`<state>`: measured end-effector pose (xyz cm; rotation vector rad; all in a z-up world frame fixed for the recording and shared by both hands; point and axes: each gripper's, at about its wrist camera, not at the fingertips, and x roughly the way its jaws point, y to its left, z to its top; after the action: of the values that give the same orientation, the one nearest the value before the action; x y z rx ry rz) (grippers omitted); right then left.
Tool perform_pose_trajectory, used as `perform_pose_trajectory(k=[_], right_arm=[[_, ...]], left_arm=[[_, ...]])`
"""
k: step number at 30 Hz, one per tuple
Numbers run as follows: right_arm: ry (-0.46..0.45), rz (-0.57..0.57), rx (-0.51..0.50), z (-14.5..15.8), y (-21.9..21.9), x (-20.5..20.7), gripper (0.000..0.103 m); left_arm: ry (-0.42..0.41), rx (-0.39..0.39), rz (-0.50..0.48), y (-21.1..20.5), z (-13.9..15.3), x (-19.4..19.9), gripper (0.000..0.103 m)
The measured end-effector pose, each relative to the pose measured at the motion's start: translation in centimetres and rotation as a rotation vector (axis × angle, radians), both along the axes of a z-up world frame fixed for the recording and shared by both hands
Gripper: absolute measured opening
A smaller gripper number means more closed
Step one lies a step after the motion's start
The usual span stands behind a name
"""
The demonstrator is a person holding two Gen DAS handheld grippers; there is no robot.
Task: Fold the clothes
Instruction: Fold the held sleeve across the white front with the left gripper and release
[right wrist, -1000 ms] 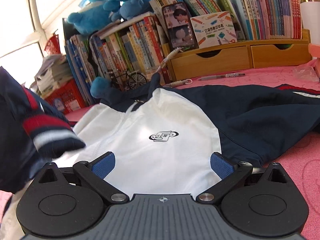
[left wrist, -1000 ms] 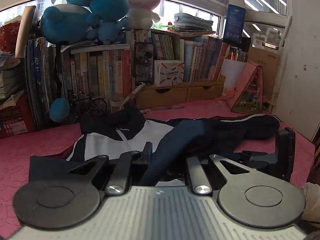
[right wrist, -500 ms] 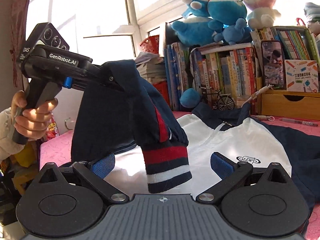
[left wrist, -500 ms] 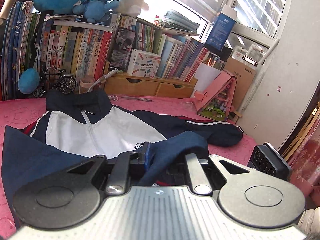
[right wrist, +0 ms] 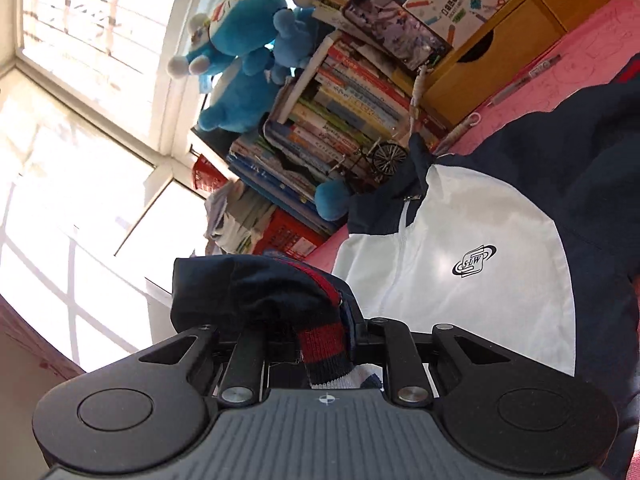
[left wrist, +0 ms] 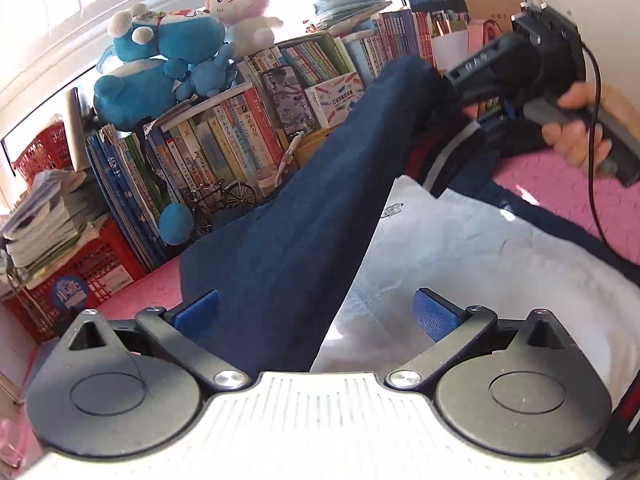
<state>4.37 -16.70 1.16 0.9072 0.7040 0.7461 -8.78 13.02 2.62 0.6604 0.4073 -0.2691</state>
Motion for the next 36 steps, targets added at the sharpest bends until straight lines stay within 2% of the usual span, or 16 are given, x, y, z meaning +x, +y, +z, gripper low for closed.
perform_pose_trajectory(k=[3,6,9,11,13,15,18,19,21,22,23,26,30,31,33,36], right_arm=[[0.046,0.043,0.163,0.5,-0.9,0.2,0.021],[0.089,0.088,0.244,0.7,-0.7,-0.3,0.021],[0.108,0.094,0.234,1.0,-0.7,-1.0,0.021],[0.107,0.076,0.186,1.3,-0.4,-0.9,0.021],[0.119,0.090,0.178,1.3,0.9,0.0,0.022],[0.115,0.129,0.167,1.6,2.9,1.8,0.023],[0.099,0.181,0.089,2.0,7.3,4.5,0.025],[0.093,0.193,0.055,1.8,8.5,5.1,0.031],[0.095,0.211,-0.002,1.1,10.2,5.5,0.047],[0.096,0.221,-0.033,0.6,10.8,5.6,0.059],[0.088,0.218,-0.086,0.2,11.1,5.5,0.066],[0.057,0.149,-0.299,-0.8,10.9,5.0,0.067],[0.012,0.029,-0.500,-1.9,9.0,4.3,0.068],[0.001,0.001,-0.533,-2.0,8.4,4.2,0.068],[-0.009,-0.050,-0.581,-2.0,6.9,4.0,0.071],[0.001,-0.125,-0.580,-2.0,3.6,4.1,0.071]], left_arm=[[-0.048,0.206,0.069,-2.5,-3.8,1.9,0.103],[-0.068,0.236,0.188,-1.4,-5.7,6.0,0.103],[-0.187,0.251,0.370,0.9,-4.2,11.2,0.103],[-0.230,0.224,0.488,4.3,-1.8,14.2,0.103],[-0.273,0.180,0.608,8.3,1.1,17.1,0.103],[-0.279,0.124,0.718,12.5,3.5,19.4,0.103],[-0.160,-0.012,0.856,18.4,4.5,22.9,0.103],[-0.115,-0.044,0.896,19.9,4.0,23.9,0.103],[-0.043,-0.046,0.941,22.0,2.0,25.0,0.103],[-0.001,-0.030,0.953,22.5,0.7,25.4,0.103],[0.043,-0.011,0.963,22.9,-0.8,25.7,0.103],[0.138,0.048,0.972,23.1,-4.9,26.3,0.102],[0.090,0.144,0.905,20.7,-6.2,24.7,0.100],[0.071,0.168,0.857,19.9,-6.2,23.7,0.100],[0.023,0.223,0.757,18.1,-5.7,21.2,0.102],[-0.026,0.267,0.645,15.8,-4.3,17.2,0.103]])
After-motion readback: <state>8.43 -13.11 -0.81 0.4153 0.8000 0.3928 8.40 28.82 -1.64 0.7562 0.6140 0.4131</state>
